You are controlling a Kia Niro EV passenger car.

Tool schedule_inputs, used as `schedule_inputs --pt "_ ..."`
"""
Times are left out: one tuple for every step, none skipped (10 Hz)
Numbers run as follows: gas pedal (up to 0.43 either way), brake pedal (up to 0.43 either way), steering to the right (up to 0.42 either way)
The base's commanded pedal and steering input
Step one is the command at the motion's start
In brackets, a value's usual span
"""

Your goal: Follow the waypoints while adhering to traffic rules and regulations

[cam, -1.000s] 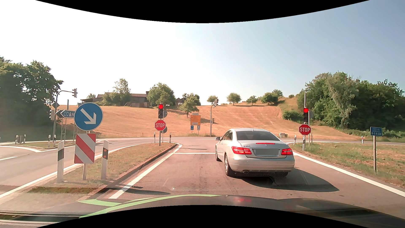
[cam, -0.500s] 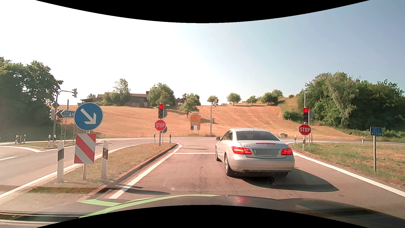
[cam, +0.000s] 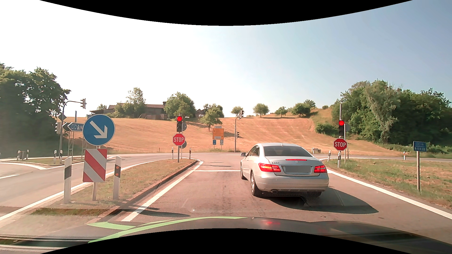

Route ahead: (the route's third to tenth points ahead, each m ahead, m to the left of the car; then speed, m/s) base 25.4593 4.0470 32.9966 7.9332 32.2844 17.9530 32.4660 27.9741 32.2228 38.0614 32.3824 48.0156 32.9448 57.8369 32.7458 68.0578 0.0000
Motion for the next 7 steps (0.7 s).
schedule_inputs --pt "0.000 0.409 0.001" --pt "0.000 0.409 0.001" --pt "0.000 0.409 0.001" --pt "0.000 0.409 0.001" --pt "0.000 0.409 0.001" --pt "0.000 0.409 0.001" --pt "0.000 0.402 0.001"
